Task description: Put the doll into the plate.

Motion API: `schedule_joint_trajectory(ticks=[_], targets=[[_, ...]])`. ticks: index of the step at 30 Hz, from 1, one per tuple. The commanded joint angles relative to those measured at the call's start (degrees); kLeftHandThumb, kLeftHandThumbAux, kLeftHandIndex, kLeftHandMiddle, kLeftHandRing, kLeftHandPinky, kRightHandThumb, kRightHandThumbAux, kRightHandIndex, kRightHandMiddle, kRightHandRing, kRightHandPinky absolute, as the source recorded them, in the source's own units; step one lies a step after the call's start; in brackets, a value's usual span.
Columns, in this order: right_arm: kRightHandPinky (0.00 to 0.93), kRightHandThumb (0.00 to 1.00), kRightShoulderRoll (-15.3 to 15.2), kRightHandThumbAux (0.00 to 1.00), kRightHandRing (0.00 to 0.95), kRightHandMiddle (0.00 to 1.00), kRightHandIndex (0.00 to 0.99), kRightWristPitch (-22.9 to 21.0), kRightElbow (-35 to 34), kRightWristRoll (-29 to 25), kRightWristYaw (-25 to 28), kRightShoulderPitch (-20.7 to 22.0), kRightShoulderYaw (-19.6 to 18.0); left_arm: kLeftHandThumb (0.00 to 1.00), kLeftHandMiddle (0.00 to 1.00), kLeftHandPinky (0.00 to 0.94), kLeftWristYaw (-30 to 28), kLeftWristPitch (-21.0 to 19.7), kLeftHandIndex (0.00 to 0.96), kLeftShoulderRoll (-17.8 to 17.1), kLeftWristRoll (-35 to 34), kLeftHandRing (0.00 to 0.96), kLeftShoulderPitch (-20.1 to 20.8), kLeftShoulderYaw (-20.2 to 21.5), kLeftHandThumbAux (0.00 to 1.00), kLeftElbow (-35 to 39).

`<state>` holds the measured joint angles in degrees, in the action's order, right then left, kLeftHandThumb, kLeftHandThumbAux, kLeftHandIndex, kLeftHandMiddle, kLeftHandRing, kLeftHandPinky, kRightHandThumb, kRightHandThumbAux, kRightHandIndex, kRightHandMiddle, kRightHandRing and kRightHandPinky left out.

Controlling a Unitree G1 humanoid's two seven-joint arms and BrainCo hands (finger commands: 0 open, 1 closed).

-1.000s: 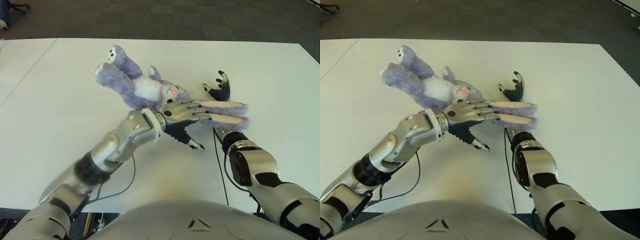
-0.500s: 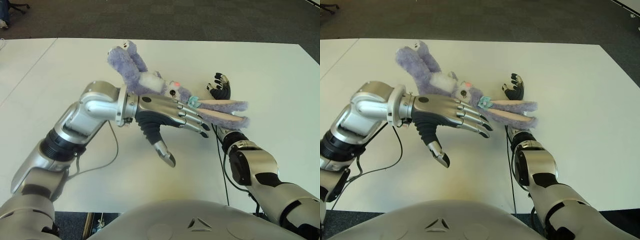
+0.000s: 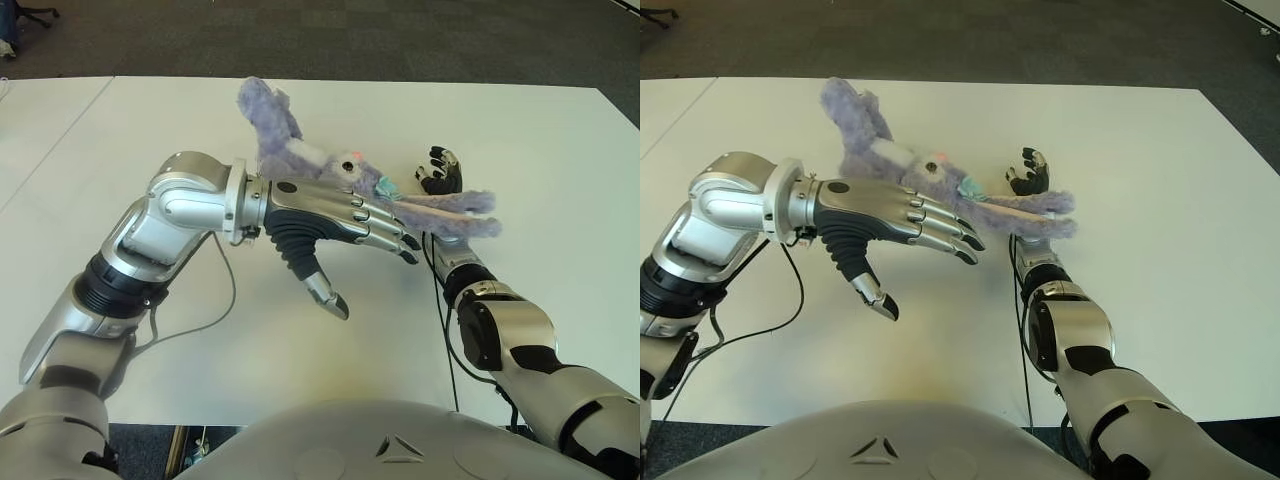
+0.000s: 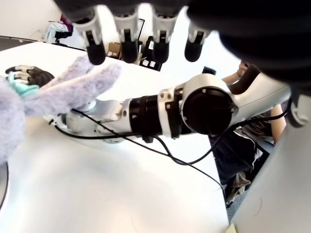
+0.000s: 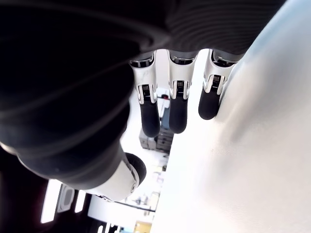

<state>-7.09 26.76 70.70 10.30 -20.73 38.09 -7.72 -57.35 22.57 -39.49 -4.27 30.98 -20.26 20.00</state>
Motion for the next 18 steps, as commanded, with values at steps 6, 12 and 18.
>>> schedule_joint_trajectory(ticks=[6, 12, 18], targets=[[0.134, 0.545, 3.8, 0.872, 0.154, 0.205, 0.198, -5.4, 6.8, -0.3, 0.9, -10.6, 0.2, 0.142, 0.0, 0.0, -4.3, 9.0, 0.0, -6.3, -5.7, 0.0, -2.6, 7.1, 0.364, -2.4], [0.16, 0.554, 3.8, 0.866, 0.17, 0.216, 0.203, -5.4, 6.8, -0.3, 1.2, -10.6, 0.2, 0.107, 0.0, 0.0, -11.8, 25.0, 0.0, -11.6, -15.7, 0.0, -3.8, 13.4, 0.375, -15.8], [0.167, 0.55, 3.9, 0.864, 0.175, 0.217, 0.212, -5.4, 6.8, -0.2, 0.8, -10.6, 0.3, 0.13, 0.0, 0.05, -27.9, 30.9, 0.0, -8.9, -34.5, 0.0, 2.5, 17.4, 0.375, -31.5]])
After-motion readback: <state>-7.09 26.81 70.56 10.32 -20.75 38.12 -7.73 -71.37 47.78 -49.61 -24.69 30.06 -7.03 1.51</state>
